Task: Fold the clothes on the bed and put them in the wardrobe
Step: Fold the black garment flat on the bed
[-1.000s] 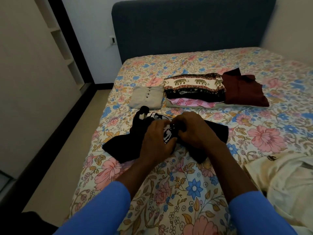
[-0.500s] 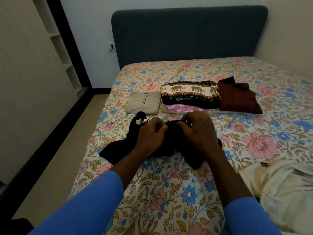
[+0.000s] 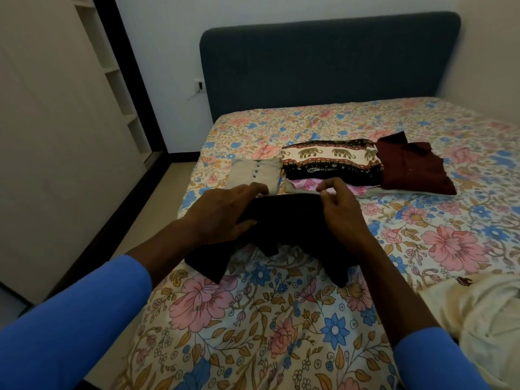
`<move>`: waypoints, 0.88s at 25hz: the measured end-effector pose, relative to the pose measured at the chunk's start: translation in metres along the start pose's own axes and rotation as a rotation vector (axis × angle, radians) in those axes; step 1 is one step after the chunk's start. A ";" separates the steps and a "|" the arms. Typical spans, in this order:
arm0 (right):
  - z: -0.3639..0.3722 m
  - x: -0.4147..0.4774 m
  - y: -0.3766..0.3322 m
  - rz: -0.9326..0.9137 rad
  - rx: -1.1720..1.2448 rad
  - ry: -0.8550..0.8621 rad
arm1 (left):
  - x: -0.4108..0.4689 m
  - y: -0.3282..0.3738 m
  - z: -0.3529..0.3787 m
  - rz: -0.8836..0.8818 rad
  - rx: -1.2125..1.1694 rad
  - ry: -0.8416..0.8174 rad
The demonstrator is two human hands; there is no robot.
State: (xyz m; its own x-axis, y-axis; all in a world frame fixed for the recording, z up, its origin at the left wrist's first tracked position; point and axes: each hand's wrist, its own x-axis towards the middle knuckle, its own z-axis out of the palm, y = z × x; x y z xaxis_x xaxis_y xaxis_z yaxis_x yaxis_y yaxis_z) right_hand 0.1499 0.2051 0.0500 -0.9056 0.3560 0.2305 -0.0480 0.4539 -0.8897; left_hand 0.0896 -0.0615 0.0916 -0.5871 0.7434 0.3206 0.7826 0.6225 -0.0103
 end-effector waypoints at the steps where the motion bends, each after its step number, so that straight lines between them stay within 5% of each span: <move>1: -0.005 -0.001 -0.008 0.044 0.077 -0.041 | -0.003 0.001 -0.007 0.018 -0.085 0.065; 3: -0.022 -0.006 -0.029 0.180 0.303 -0.234 | 0.000 0.003 -0.032 -0.129 -0.545 -0.006; 6: -0.048 -0.014 -0.048 0.208 0.633 -0.514 | 0.012 -0.001 -0.058 -0.390 -1.206 -0.368; 8: -0.049 -0.014 -0.042 0.178 0.467 -0.584 | 0.019 -0.012 -0.039 -0.440 -1.037 -0.364; 12: -0.005 -0.011 0.006 0.102 -0.453 -0.621 | 0.011 -0.027 0.043 -0.455 -0.423 -0.263; 15: 0.026 -0.015 0.035 -0.102 -0.887 -0.493 | -0.011 -0.013 0.085 -0.215 -0.077 0.055; 16: 0.031 -0.016 0.039 -0.175 -0.966 -0.440 | -0.016 -0.006 0.090 -0.100 -0.012 0.143; 18: 0.038 -0.014 0.040 -0.270 -0.973 -0.404 | -0.020 0.003 0.094 0.048 0.052 0.066; 22: 0.047 -0.020 0.041 -0.378 -0.946 -0.438 | -0.014 -0.003 0.100 -0.040 -0.010 -0.240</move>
State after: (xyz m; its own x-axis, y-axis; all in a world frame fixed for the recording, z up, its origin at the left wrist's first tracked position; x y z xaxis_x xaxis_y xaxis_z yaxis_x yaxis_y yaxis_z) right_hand 0.1465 0.1780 -0.0098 -0.9801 -0.1722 0.0984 -0.1810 0.9795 -0.0886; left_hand 0.0747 -0.0489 -0.0077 -0.6490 0.7559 0.0861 0.7591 0.6509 0.0077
